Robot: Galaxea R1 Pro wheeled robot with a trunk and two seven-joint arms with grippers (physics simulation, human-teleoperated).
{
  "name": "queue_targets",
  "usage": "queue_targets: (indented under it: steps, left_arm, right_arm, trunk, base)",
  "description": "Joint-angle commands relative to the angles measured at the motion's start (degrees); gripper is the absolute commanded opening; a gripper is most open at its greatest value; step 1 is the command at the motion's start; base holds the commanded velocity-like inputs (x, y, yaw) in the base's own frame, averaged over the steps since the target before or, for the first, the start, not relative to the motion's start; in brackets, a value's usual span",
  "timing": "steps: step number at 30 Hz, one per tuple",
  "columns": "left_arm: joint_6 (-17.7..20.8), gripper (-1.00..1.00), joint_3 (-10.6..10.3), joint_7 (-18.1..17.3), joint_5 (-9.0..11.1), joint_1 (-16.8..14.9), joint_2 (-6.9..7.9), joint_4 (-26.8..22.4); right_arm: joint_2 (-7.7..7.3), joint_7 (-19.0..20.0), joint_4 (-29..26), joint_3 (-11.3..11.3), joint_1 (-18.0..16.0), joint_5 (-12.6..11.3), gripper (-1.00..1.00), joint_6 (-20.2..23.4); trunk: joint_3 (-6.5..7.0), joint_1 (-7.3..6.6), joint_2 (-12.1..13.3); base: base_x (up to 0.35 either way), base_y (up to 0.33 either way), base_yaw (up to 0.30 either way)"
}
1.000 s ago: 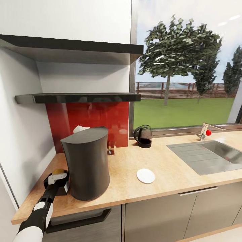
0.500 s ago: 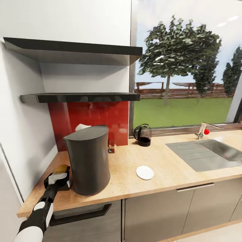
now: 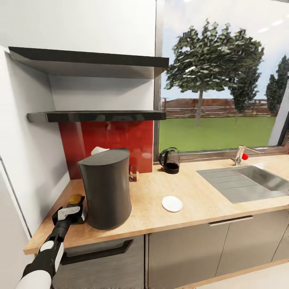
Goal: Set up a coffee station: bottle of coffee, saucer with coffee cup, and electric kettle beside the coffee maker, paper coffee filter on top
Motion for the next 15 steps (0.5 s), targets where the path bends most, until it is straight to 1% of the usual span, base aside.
queue_targets:
  steps: [1,5,6,8,11,15]
  left_arm:
    - [-0.3,1.00,0.5,-0.4,-0.4,-0.1,-0.05,0.0]
    - [-0.4,1.00,0.4,-0.4,-0.4,-0.1,-0.08,0.0]
    - [-0.6,1.00,0.4,-0.4,-0.4,-0.1,-0.10,0.0]
    - [-2.7,1.00,0.4,-0.4,-0.5,0.0,-0.24,0.1]
    - [-3.3,1.00,0.4,-0.4,-0.5,0.1,-0.36,0.2]
    - [-3.7,1.00,0.3,-0.5,-0.4,1.1,-0.59,0.1]
  right_arm:
    - [0.01,-0.1,0.1,-0.4,0.0,0.6,1.00,-0.2]
    - [0.01,-0.2,0.1,-0.4,0.0,0.6,1.00,-0.2]
    - [0.01,-0.1,0.1,-0.4,0.0,0.6,1.00,-0.2]
    - [0.01,-0.2,0.1,-0.4,0.0,0.6,1.00,-0.2]
    - [0.01,-0.2,0.1,-0.4,0.0,0.6,1.00,-0.2]
    - [0.06,-0.2,0.1,-0.4,0.0,0.6,1.00,-0.2]
  trunk:
    - [-0.02,-0.01,0.0]
    - [-0.02,-0.01,0.0]
    - [-0.02,-0.01,0.0]
    - [-0.02,-0.01,0.0]
    - [-0.02,-0.01,0.0]
    - [-0.02,-0.01,0.0]
  base:
    - [-0.253,-0.076,0.000]
    - [-0.286,-0.090,0.000]
    - [-0.298,-0.095,0.000]
    - [-0.303,-0.099,0.000]
    - [-0.305,-0.100,0.000]
    - [-0.305,-0.101,0.000]
